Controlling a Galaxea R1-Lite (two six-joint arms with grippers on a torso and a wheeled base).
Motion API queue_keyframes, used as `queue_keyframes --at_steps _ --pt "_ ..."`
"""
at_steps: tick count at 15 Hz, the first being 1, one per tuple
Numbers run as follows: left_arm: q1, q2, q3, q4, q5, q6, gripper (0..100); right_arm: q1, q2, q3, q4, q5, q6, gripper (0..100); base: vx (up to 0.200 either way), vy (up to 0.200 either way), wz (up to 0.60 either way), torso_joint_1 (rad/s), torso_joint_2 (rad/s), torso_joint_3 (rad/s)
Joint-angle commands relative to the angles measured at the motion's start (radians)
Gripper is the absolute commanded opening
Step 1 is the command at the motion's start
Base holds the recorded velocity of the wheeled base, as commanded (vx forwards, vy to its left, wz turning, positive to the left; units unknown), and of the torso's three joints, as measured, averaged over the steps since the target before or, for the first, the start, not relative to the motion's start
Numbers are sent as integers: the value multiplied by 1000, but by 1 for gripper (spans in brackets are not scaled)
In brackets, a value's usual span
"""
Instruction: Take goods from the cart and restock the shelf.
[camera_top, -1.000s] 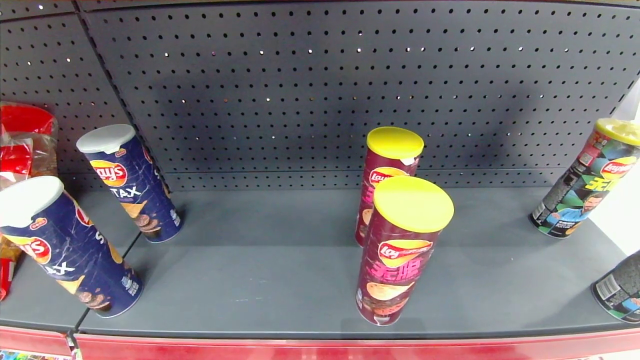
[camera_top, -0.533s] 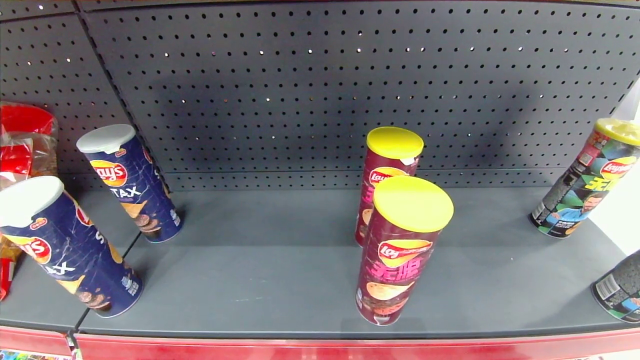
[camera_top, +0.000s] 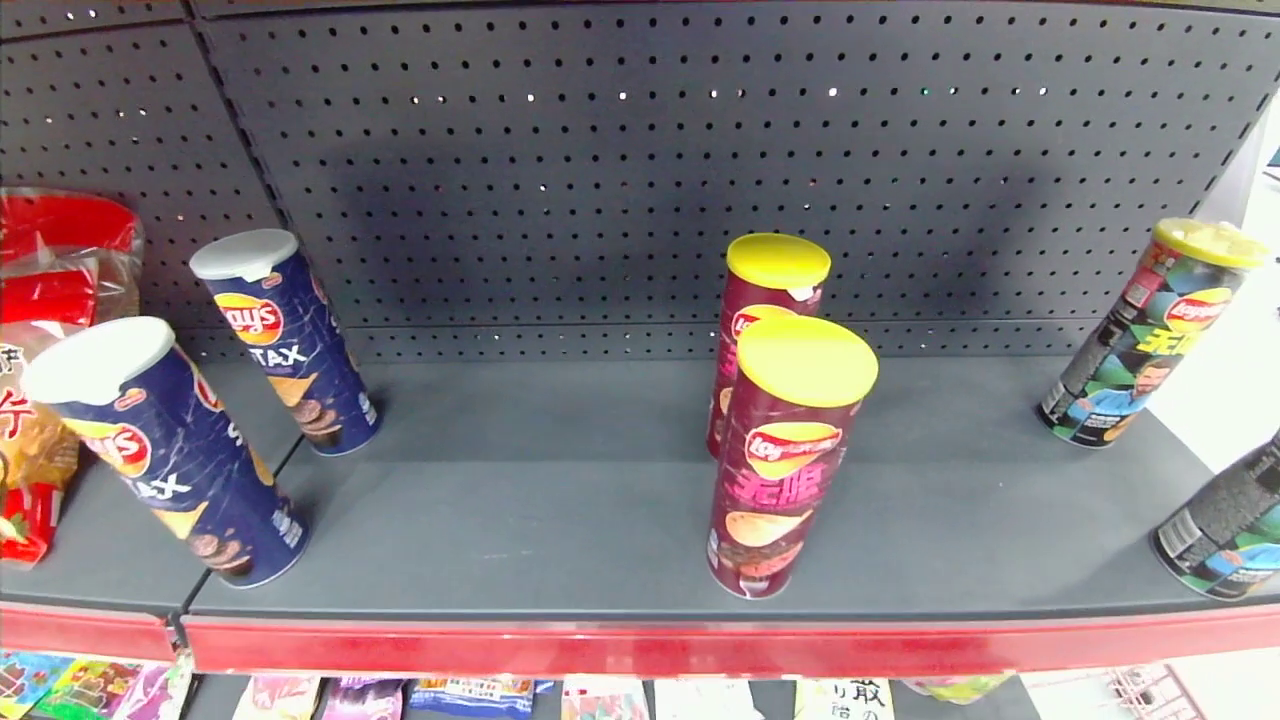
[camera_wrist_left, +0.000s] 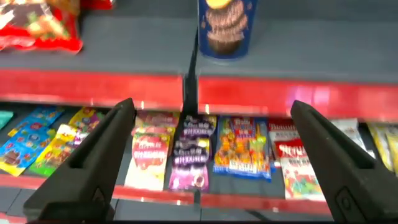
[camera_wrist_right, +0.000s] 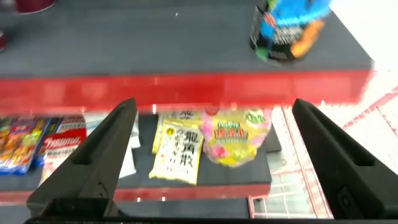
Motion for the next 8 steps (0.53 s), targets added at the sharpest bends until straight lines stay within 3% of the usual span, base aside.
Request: queue_keyframes --at_steps 1,8 --pt "0 6 0 0 1 0 100 0 2 0 0 0 -1 100 0 0 0 0 0 0" --pt "0 6 0 0 1 0 100 0 2 0 1 0 1 100 0 0 0 0 0 0"
